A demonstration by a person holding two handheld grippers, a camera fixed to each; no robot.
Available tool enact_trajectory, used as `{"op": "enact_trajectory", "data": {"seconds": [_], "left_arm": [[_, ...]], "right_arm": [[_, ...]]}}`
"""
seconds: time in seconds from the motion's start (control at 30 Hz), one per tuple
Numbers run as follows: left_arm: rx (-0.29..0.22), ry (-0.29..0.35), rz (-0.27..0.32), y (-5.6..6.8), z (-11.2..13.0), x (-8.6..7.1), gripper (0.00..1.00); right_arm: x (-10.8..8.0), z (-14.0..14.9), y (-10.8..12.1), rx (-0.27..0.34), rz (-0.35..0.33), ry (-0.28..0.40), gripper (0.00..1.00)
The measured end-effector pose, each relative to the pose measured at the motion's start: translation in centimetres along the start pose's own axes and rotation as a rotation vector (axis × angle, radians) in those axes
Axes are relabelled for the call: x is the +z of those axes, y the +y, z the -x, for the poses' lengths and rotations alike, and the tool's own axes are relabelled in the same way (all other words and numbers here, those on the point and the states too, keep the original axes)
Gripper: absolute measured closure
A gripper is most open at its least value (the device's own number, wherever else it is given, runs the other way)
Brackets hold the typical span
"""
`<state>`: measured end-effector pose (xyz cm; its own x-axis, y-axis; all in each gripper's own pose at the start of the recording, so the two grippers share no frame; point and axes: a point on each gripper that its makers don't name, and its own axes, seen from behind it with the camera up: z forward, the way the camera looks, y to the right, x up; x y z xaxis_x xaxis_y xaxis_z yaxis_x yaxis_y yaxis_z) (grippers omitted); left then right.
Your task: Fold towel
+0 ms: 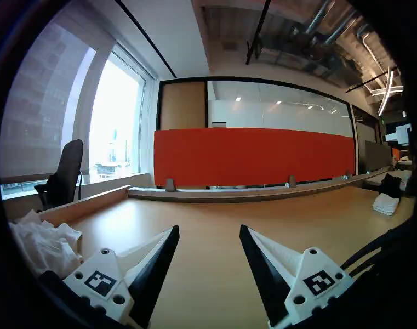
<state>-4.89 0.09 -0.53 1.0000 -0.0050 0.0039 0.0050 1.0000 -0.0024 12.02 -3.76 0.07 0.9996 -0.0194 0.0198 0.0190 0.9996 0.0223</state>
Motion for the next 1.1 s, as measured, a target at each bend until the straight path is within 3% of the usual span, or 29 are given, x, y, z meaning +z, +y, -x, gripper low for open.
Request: {"op": "enact_trajectory", "data": {"seconds": [0.4,0.7,1.1], "left_arm": [[0.000,-0.001,0.000,0.1,0.0,0.0,0.19],[0.000,-0.001,0.000,0.0,-0.1,0.0,0.19],[0.000,-0.001,0.000,0.0,-0.1,0.0,0.19]], "right_arm": [[0.2,2.5,0.8,-0.052,0.001,0.036,0.03],[-0.3,6.0,2.0,-0.011,0.014,0.040,0.03],[-0.2,9.9,3.7,-0.009,0.031,0.042,0.03]]}}
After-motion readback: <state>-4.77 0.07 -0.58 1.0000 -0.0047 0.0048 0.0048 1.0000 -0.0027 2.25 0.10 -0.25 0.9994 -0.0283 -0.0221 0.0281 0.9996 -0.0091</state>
